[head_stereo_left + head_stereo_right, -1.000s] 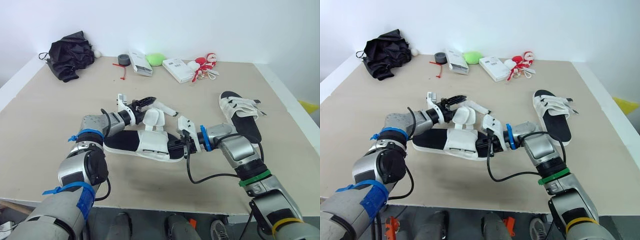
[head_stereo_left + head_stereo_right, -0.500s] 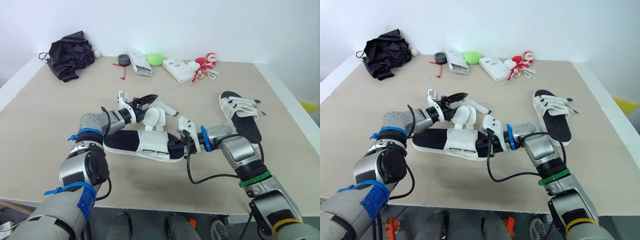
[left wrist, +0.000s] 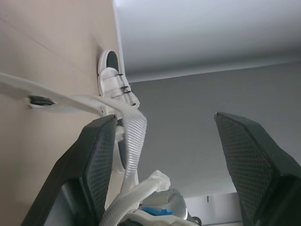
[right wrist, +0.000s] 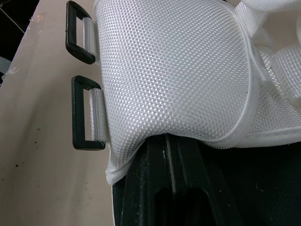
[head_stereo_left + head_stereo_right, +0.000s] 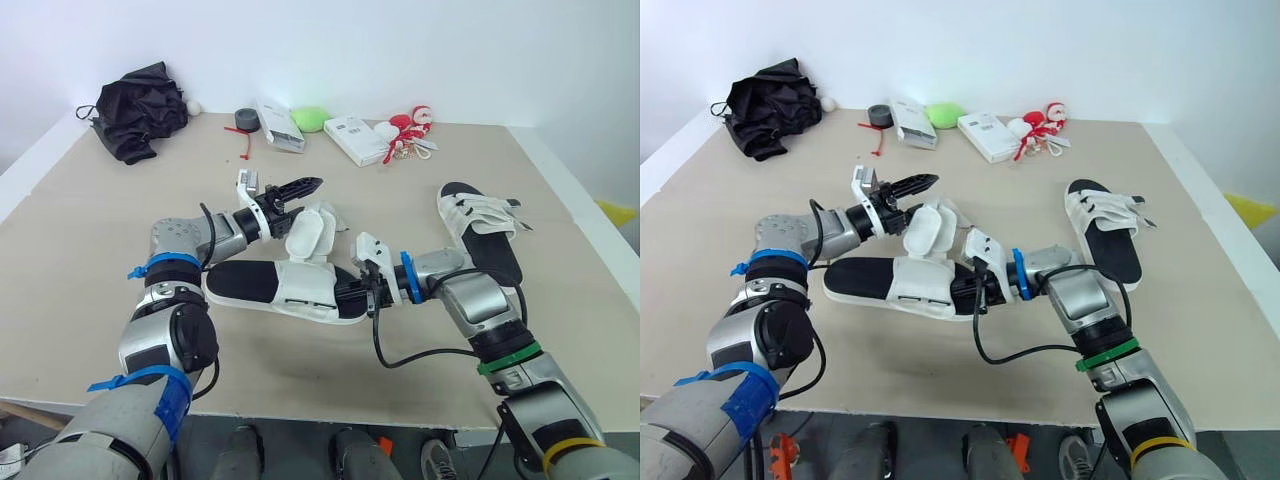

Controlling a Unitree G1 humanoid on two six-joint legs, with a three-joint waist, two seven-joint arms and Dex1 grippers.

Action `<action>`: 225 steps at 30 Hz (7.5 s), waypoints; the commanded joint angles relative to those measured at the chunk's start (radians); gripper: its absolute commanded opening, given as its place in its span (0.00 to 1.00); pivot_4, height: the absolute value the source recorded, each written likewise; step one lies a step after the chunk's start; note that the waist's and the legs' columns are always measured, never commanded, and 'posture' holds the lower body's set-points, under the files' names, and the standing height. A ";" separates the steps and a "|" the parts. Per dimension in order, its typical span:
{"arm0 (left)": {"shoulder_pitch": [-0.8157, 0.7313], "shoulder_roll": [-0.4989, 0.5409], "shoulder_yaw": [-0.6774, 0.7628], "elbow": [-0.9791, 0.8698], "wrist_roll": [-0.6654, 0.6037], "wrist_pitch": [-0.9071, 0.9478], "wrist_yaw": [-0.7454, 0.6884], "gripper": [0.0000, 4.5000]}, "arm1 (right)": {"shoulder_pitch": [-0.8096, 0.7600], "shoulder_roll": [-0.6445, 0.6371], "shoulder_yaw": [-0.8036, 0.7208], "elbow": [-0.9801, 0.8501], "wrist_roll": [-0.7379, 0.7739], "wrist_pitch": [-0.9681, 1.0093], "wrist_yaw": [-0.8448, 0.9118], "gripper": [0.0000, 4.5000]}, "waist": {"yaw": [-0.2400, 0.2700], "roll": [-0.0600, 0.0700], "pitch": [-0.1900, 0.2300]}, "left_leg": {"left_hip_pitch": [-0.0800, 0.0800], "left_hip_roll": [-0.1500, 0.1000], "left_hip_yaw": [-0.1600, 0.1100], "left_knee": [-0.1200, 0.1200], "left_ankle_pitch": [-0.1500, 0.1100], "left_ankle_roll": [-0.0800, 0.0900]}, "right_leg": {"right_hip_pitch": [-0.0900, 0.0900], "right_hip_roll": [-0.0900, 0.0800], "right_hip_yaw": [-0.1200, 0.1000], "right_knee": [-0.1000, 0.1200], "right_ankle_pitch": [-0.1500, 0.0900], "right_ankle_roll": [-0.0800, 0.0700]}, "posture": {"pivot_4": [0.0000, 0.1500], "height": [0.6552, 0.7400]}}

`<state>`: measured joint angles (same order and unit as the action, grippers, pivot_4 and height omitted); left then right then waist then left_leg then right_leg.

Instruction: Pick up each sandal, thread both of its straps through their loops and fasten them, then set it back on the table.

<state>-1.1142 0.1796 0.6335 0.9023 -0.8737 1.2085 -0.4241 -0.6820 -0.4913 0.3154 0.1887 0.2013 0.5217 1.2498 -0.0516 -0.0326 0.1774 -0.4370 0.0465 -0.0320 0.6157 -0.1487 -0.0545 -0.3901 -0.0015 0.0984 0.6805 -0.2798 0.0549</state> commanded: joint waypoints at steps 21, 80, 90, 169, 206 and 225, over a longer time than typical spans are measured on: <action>0.016 -0.013 -0.004 -0.085 -0.062 0.060 -0.035 0.76 | 0.036 -0.004 0.033 0.018 -0.021 0.038 -0.011 0.00 | -0.001 0.000 0.000 | 0.000 0.000 0.000 0.000 0.000 0.000 | 0.000 0.000 0.000 0.000 0.000 0.000 | 1.00 0.98; 0.493 0.143 -0.543 -0.980 0.121 -0.333 -0.716 0.00 | 0.063 -0.010 0.019 -0.022 0.001 0.069 -0.016 0.00 | -0.007 0.001 0.002 | -0.001 0.001 0.001 -0.009 -0.001 -0.006 | -0.005 -0.001 0.002 0.000 0.001 -0.010 | 1.00 0.98; 0.801 0.319 -0.755 -0.922 0.567 -1.418 -1.072 0.00 | 0.056 0.000 0.035 -0.006 0.001 0.050 -0.010 0.00 | 0.004 0.000 0.000 | 0.006 0.001 0.005 -0.011 0.000 -0.005 | 0.001 -0.003 0.003 -0.004 -0.005 -0.008 | 1.00 0.98; 0.731 0.876 -0.674 -1.272 -0.134 -0.144 -1.079 0.94 | -0.002 0.024 0.058 0.065 -0.006 0.013 0.017 0.00 | -0.023 -0.002 -0.001 | 0.006 0.014 0.012 -0.014 0.000 0.001 | -0.008 0.013 0.011 0.002 -0.006 -0.017 | 1.00 0.98; 0.759 0.820 -0.960 -1.233 0.405 -0.660 -1.110 0.94 | 0.015 0.026 0.047 0.046 -0.001 0.023 -0.003 0.00 | -0.023 -0.002 -0.001 | 0.004 0.014 0.011 -0.013 0.000 0.001 | -0.008 0.014 0.012 0.002 -0.005 -0.013 | 1.00 0.98; 0.947 0.570 -0.667 -1.270 -0.064 0.048 -0.547 0.94 | 0.011 0.016 0.055 0.043 0.001 0.028 0.010 0.00 | -0.018 0.000 -0.001 | 0.006 0.014 0.012 -0.012 0.000 0.001 | -0.007 0.013 0.011 0.002 -0.005 -0.016 | 1.00 0.98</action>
<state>-0.1484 0.8933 -0.1292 -0.3970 -0.8285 1.0984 -1.2004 -0.6939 -0.4607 0.3433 0.2019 0.2320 0.5265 1.2622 -0.0696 -0.0327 0.1760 -0.4303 0.0602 -0.0203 0.6044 -0.1486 -0.0534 -0.3944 0.0108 0.1099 0.6818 -0.2849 0.0392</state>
